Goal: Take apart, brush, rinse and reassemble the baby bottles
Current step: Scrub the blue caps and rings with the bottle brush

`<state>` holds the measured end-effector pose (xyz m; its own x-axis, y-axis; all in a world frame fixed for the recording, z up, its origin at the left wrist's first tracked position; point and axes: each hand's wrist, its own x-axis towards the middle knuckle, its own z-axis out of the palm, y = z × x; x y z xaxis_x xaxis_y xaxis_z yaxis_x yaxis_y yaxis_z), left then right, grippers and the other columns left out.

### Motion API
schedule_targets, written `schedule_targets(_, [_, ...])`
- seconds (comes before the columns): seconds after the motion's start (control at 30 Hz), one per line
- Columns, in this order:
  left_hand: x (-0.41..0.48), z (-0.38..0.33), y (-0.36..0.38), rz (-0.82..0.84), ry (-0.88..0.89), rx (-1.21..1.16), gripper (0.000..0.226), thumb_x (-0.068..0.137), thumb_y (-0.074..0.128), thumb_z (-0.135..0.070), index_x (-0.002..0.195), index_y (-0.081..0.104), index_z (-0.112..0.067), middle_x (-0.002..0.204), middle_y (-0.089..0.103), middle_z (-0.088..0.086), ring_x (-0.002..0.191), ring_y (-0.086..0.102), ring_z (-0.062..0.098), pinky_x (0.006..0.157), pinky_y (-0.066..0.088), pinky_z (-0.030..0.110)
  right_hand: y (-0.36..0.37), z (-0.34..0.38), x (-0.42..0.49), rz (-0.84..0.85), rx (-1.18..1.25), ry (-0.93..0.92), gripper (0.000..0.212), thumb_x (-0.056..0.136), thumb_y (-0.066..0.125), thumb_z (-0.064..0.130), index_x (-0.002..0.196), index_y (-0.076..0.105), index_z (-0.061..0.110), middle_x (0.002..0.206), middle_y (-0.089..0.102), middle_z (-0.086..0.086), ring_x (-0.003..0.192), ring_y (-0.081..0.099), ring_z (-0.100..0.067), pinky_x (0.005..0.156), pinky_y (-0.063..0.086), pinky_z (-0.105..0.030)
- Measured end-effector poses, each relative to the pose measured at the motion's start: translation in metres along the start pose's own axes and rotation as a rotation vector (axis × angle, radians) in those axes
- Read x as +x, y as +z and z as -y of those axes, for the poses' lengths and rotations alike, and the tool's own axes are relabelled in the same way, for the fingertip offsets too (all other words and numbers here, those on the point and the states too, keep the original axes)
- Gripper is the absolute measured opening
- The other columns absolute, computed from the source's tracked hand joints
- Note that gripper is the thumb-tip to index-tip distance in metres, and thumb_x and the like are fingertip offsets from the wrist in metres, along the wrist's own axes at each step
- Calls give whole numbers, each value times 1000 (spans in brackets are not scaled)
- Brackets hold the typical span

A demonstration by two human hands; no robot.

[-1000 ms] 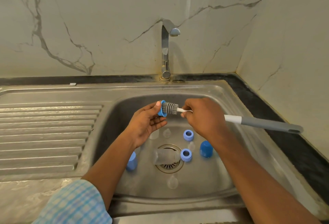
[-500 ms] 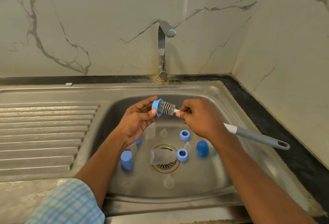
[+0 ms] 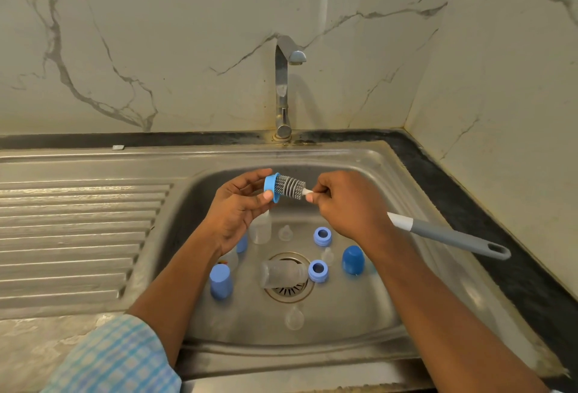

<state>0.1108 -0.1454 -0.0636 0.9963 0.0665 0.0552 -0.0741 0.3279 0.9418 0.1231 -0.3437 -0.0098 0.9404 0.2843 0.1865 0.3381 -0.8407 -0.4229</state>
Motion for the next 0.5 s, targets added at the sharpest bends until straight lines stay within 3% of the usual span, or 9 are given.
schedule_targets(0.13, [3, -3, -6, -81, 16, -61, 35, 77, 64, 0, 110, 68, -11, 103, 75, 6, 99, 70, 22, 86, 60, 33, 1, 2, -1, 79, 51, -38, 16, 92, 65, 33, 78, 65, 24, 61, 53, 7, 56, 48, -11, 52, 33, -28])
schedule_targets(0.3, [0, 1, 0, -39, -54, -2, 35, 78, 66, -19, 112, 68, -11, 101, 76, 9, 96, 73, 22, 79, 62, 31, -4, -3, -2, 5, 24, -51, 13, 92, 64, 34, 84, 68, 24, 69, 61, 4, 65, 55, -17, 60, 41, -32])
schedule_targets(0.4, [1, 3, 0, -56, -29, 71, 26, 86, 65, -5, 111, 69, -12, 103, 76, 8, 100, 72, 23, 81, 61, 33, 0, -5, 1, 19, 29, -2, 14, 91, 67, 33, 81, 66, 24, 70, 61, 3, 68, 57, -19, 61, 42, -32])
schedule_targets(0.5, [4, 2, -5, -125, 0, 70, 33, 86, 62, 10, 109, 70, -12, 104, 74, 9, 100, 71, 24, 89, 59, 37, 1, -1, 2, 75, -5, -31, 12, 90, 68, 34, 83, 69, 24, 64, 56, 7, 59, 51, -12, 54, 36, -27])
